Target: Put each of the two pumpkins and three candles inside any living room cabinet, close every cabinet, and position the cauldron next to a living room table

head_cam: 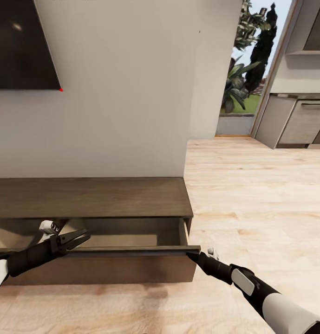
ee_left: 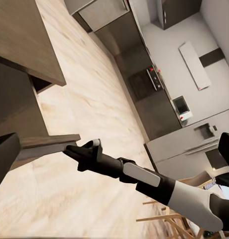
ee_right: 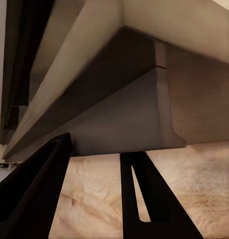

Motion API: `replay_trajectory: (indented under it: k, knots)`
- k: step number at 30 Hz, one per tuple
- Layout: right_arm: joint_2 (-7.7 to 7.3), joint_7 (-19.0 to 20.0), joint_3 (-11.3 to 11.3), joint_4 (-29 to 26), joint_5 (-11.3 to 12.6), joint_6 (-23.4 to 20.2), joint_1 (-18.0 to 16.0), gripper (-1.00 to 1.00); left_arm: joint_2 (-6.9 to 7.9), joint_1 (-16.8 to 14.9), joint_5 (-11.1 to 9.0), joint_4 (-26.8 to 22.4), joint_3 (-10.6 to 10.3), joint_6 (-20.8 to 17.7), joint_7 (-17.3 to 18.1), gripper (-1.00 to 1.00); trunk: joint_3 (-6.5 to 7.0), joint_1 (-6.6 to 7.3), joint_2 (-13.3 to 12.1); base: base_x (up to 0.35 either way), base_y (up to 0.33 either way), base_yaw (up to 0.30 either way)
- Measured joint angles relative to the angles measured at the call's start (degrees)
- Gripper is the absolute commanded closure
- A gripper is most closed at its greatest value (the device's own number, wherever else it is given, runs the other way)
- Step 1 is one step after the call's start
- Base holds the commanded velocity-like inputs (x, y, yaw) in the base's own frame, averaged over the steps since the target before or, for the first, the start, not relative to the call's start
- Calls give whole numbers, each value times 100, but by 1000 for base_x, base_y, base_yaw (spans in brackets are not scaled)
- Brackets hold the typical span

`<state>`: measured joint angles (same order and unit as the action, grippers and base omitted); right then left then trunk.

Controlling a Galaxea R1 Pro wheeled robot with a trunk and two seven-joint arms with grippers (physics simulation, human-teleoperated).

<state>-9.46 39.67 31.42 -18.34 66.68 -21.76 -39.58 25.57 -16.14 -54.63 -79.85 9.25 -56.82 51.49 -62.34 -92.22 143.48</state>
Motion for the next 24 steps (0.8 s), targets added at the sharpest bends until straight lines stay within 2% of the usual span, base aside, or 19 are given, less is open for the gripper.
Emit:
replay_trajectory:
  k: [3,6,10,14,18,24]
  knots:
    - [1,185,25,104,-10,11,0,100,0,0,0,0,3,0,0,-100,0,1,0,-34,0,0]
    - [0,54,7,33,0,2,0,100,1,0,0,-2,-2,0,0,-100,0,0,0,-93,0,0]
    - [-2,183,23,100,-17,10,1,100,0,-1,0,-4,3,0,0,-100,0,1,0,-38,0,0]
    - [-6,-31,3,-26,-8,4,1,100,0,0,0,-9,-3,0,0,-100,0,0,0,-114,0,0]
    - [-5,191,32,102,-15,17,1,100,1,-1,0,-5,2,0,0,-100,0,1,0,-24,0,0]
    - [3,118,6,75,-1,12,0,100,0,0,0,-7,-3,0,0,-100,0,0,0,-51,0,0]
